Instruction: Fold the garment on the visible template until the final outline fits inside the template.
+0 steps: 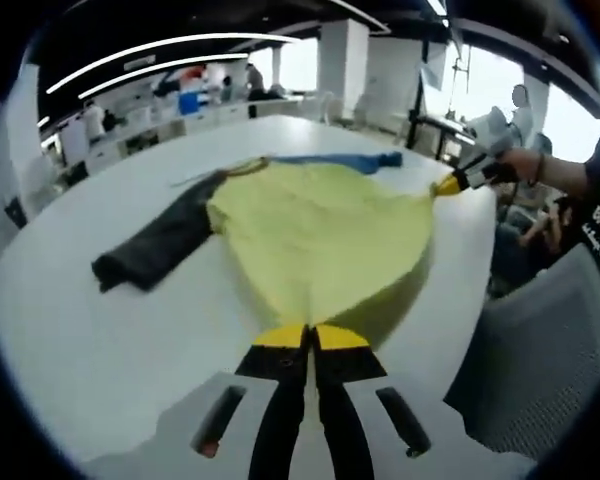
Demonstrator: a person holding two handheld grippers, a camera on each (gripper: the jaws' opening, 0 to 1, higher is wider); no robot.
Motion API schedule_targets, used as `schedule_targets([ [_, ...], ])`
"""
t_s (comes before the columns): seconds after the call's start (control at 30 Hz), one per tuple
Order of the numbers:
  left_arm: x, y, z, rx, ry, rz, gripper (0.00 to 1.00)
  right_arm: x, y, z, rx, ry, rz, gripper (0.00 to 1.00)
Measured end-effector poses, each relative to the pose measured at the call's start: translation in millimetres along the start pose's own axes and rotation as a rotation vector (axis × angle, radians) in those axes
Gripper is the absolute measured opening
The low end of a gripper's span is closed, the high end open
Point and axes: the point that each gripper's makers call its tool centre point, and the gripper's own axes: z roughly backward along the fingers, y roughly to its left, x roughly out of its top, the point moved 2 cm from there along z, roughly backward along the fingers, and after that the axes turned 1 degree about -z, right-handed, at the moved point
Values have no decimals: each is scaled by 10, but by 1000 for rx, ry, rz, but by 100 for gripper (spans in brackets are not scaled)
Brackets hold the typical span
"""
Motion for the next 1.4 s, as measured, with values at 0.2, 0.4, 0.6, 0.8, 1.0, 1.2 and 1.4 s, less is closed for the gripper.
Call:
schedule_targets([
  [0.2, -124, -42, -32, -7, 41, 2, 0, -52, -6, -10, 7, -2, 15, 0],
  [0.4, -214, -44, -44, 7, 72, -11, 0, -106, -19, -21, 6, 13, 49, 0],
  [0.6, -270, -94, -55, -9, 79, 4, 0, -163, -51, -40, -3, 26, 51, 0],
  [0.8, -331, -138, -91, -21, 112, -16, 0, -197, -93, -55, -11, 32, 36, 0],
  [1.0, -349, -151, -106, -24, 139, -45, 0, -233, -104, -72, -13, 39, 34, 0],
  [1.2, -366, -147, -105, -17, 154, -71, 0, -273, -95, -54, -10, 49, 52, 0],
  [1.4, -380, -132, -95, -10, 160, -76, 0, -310, -65, -30, 0, 44, 57, 0],
])
